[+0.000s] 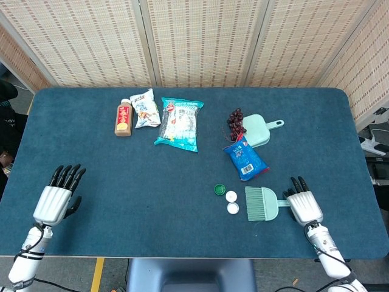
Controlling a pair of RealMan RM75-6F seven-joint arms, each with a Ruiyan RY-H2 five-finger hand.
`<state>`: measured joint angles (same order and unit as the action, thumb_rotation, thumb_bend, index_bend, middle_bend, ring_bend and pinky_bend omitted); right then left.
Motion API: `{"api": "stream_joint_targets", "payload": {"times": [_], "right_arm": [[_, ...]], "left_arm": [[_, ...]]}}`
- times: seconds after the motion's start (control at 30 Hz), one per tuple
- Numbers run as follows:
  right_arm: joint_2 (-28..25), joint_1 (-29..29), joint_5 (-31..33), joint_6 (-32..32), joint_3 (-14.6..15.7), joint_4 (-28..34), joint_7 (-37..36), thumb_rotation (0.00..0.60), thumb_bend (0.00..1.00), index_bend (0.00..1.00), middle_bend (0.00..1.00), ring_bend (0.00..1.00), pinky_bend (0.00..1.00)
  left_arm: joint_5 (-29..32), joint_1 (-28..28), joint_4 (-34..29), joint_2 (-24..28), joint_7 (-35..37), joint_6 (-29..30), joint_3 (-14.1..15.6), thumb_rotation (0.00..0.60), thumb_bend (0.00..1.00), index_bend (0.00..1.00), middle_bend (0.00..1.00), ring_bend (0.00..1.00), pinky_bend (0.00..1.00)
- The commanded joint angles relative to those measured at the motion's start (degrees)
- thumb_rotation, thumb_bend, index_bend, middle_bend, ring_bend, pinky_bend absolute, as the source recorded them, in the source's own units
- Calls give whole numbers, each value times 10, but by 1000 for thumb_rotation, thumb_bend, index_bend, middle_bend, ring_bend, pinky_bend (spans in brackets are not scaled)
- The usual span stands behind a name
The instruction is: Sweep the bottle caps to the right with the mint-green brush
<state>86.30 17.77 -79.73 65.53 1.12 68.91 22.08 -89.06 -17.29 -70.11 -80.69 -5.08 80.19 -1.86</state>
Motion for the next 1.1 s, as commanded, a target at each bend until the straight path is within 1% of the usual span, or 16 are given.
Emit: {"api": "stream_joint_targets", "payload": {"times": [0.03, 0.53, 0.6, 0.63, 0.73, 0.83, 0.9, 0.97, 1.1], "right_arm": [[2, 2, 1, -4, -2, 0, -1, 600, 225, 405, 373, 40, 0], [22, 11, 1, -16, -11, -9, 2, 600, 225, 467, 417, 82, 0], [27, 12, 1, -15, -12, -13, 4, 600, 225, 506, 440, 107, 0], [29, 12, 0, -15, -12, -15, 4, 600, 225, 543, 463, 131, 0], [39, 12, -10, -3, -13, -27, -5, 600, 237, 697, 577, 239, 25], [49, 8, -26, 22, -15, -43, -30, 600, 294, 876, 724, 368, 49], [51, 7, -34, 34, -16, -55, -39, 600, 327, 952, 790, 424, 61], [50, 6, -38, 40, -17, -63, -36, 600, 351, 991, 826, 462, 68], [28, 8, -52, 47, -14, -63, -50, 600, 380, 1000, 855, 514, 69]], "left_arm": [[4, -5, 2, 1, 3, -7, -4, 600, 435, 0, 0, 0, 11], [10, -8, 4, 4, 8, -13, -8, 600, 436, 0, 0, 0, 11], [11, -8, 6, 5, 9, -14, -9, 600, 435, 0, 0, 0, 10], [11, -9, 6, 5, 9, -15, -9, 600, 435, 0, 0, 0, 10], [10, -6, 5, 3, 8, -12, -7, 600, 437, 0, 0, 0, 11], [10, -5, 6, 2, 6, -10, -7, 600, 438, 0, 0, 0, 11], [10, -5, 6, 2, 6, -10, -6, 600, 438, 0, 0, 0, 10], [9, -5, 6, 1, 6, -10, -6, 600, 439, 0, 0, 0, 11], [7, -4, 6, 1, 5, -6, -5, 600, 441, 0, 0, 0, 11]]}}
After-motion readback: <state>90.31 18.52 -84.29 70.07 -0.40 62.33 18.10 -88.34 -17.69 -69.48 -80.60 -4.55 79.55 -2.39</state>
